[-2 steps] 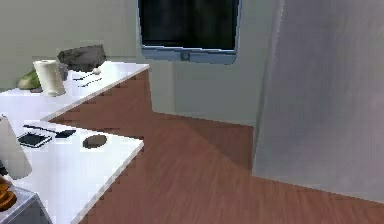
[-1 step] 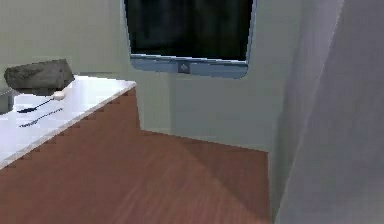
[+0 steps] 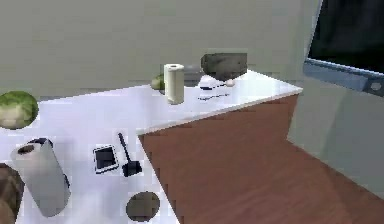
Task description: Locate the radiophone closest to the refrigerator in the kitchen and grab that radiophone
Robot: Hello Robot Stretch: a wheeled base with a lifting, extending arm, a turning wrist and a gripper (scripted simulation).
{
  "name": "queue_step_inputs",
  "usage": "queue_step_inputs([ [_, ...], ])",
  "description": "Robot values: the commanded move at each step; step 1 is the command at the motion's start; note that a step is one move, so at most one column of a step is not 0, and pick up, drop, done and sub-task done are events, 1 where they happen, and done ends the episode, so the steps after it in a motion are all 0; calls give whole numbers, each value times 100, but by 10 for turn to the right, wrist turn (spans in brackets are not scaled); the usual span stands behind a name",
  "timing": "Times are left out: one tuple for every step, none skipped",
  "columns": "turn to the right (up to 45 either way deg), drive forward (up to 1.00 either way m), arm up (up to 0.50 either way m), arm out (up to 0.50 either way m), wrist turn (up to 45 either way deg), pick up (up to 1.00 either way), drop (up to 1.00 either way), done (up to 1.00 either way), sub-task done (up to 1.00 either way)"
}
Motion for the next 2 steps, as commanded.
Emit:
queue_step_inputs([
  [-450, 0, 0, 0, 0, 0, 0, 0, 0],
  [-450, 0, 0, 0, 0, 0, 0, 0, 0],
])
